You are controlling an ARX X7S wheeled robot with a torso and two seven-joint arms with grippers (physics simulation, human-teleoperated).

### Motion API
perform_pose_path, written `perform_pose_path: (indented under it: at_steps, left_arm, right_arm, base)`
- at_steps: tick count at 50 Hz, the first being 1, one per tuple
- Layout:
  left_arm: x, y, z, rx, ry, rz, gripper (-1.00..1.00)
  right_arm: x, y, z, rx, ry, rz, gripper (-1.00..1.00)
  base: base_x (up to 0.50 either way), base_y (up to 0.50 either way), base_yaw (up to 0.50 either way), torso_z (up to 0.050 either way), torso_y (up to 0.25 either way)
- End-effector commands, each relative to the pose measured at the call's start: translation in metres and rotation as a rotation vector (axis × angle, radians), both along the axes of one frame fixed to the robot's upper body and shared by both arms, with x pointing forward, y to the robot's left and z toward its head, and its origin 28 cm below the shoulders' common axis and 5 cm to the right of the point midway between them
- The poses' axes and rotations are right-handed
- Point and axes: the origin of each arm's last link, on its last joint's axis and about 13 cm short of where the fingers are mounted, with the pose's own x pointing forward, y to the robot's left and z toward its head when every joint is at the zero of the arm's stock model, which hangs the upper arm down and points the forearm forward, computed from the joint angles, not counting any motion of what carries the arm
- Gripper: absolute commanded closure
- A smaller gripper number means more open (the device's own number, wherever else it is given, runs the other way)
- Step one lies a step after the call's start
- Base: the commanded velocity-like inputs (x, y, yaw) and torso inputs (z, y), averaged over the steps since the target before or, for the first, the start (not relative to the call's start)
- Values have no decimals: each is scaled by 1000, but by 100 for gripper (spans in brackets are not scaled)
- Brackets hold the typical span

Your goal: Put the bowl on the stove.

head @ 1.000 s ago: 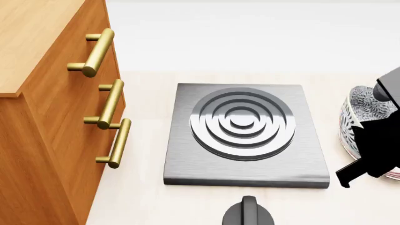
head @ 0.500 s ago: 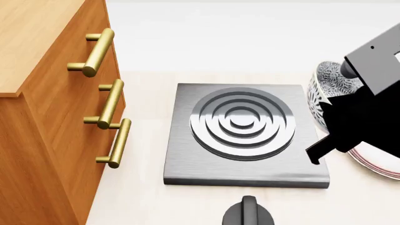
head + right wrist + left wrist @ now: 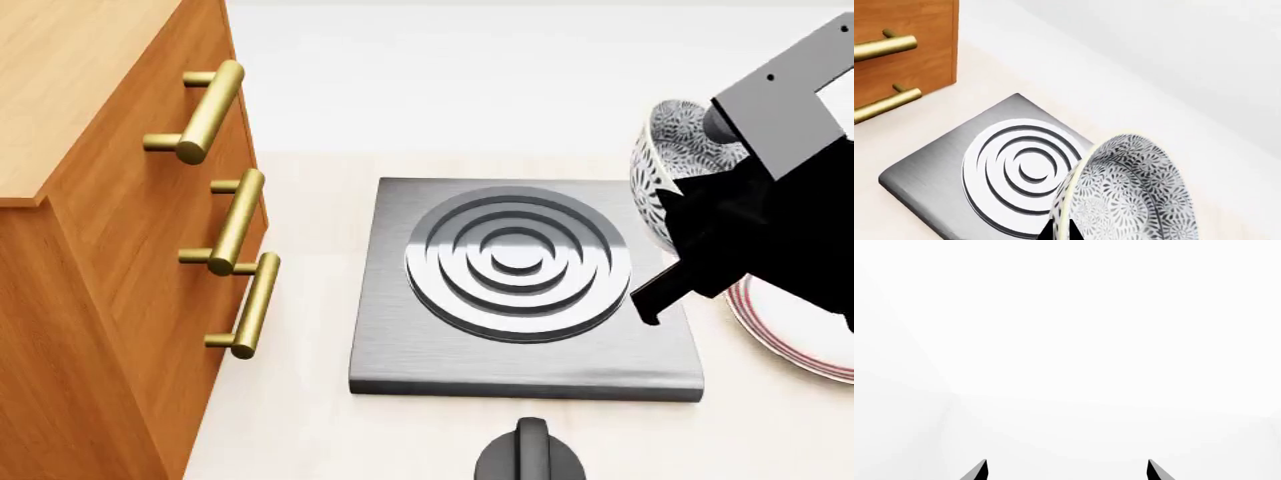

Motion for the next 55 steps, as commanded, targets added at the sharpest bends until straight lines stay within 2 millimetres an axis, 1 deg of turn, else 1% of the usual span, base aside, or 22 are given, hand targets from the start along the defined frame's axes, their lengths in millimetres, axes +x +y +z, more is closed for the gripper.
perform_pose_path:
  at_steps: [1, 4, 12, 15, 25, 33, 44, 55]
  left_arm:
    - [-2, 3, 2, -4, -61, 14, -100]
    - [-1, 3, 2, -5, -61, 14, -100]
    - [-2, 4, 2, -8, -62, 17, -100]
    - [-1, 3, 2, -8, -60, 13, -100]
    - [-2, 3, 2, -9, -61, 13, -100]
    - [-1, 3, 2, -8, -58, 11, -100]
    - [0, 2, 1, -10, -56, 8, -100]
    - [2, 3, 0, -18, -41, 27, -100]
  right_arm:
    - [33, 18, 10, 1, -93, 81, 100]
    - [43, 22, 10, 5, -98, 100, 100]
    - [84, 35, 7, 22, -92, 145, 100]
    - [93, 41, 6, 27, -79, 163, 100]
    - [97, 63, 2, 18, -50, 179, 100]
    - [99, 75, -4, 32, -33, 184, 100]
    - [99, 88, -12, 59, 8, 165, 100]
    - [98, 92, -19, 80, 36, 135, 100]
  base:
    - [0, 0, 0, 0, 0]
    - [0, 0, 0, 0, 0]
    - [0, 0, 0, 0, 0]
    - [0, 0, 0, 0, 0]
    - [0, 0, 0, 0, 1]
    - [0, 0, 0, 0, 0]
    - [0, 0, 0, 0, 1]
    - [0, 0, 0, 0, 0]
